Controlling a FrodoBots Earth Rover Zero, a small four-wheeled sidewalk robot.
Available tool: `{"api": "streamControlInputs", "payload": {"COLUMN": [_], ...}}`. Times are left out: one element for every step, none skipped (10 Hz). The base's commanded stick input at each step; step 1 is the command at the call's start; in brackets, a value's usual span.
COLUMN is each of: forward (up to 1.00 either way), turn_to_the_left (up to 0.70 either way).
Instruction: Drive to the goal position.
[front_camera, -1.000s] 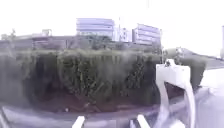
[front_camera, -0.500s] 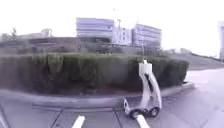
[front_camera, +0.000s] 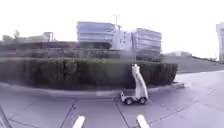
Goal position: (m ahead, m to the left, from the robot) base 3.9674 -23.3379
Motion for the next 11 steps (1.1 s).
{"api": "streamControlInputs", "payload": {"forward": [0.0,0.0,-0.38,-0.97,-1.0,-1.0,-1.0,-1.0,-1.0,-1.0,-0.31], "turn_to_the_left": [0.0,0.0,0.0,0.0,0.0,0.0,0.0,0.0,0.0,0.0,0.0]}}
